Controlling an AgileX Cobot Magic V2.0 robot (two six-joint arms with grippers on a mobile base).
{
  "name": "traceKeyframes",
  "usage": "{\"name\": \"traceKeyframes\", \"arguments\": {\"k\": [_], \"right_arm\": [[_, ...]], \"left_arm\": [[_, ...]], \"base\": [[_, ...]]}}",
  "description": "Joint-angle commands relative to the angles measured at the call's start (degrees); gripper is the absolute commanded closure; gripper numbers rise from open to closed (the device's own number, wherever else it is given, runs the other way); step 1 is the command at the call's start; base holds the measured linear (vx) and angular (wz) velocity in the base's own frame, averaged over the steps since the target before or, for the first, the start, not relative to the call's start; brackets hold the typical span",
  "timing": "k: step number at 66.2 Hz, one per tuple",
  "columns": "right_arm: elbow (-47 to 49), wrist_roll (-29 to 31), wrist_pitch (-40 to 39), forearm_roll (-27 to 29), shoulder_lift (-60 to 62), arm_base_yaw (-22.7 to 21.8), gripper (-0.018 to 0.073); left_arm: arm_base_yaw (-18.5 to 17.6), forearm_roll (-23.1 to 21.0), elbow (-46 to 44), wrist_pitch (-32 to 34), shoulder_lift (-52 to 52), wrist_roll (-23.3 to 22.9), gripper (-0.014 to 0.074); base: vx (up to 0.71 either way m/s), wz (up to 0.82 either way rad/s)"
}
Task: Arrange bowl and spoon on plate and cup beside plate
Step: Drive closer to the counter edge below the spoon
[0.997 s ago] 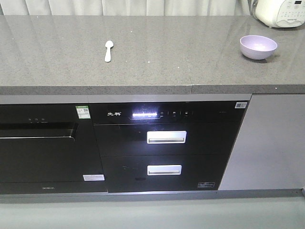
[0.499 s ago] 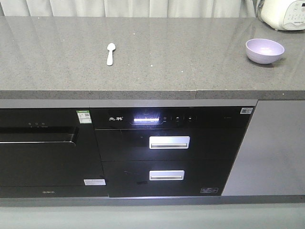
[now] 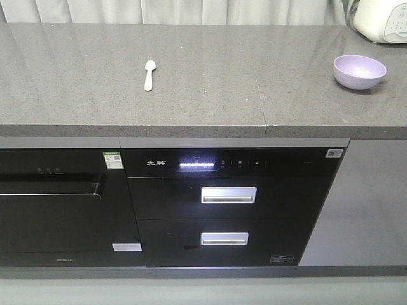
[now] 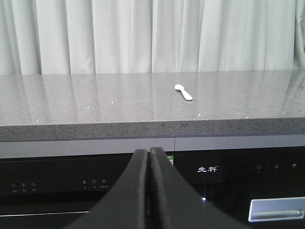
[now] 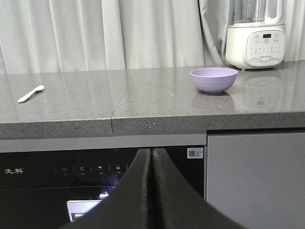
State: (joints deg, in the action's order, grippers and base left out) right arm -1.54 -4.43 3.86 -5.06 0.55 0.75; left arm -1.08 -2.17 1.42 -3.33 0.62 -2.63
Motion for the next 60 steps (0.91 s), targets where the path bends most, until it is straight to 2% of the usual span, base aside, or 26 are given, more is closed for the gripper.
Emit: {"name": "traceKeyframes", "arguments": {"k": [1,60], "right_arm": [[-0.9,0.5,-4.4,-0.6,-0.4,-0.3,0.0564],[-0.9,0.5,-4.4,-0.6,-0.4,-0.3,0.0564]], "left_arm": [[0.0,-0.1,1.7,3.9,-0.3,-0.3,0.0602],[0.0,-0.1,1.7,3.9,-0.3,-0.3,0.0602]], "base": [[0.02,0.01],[0.01,0.0]]}}
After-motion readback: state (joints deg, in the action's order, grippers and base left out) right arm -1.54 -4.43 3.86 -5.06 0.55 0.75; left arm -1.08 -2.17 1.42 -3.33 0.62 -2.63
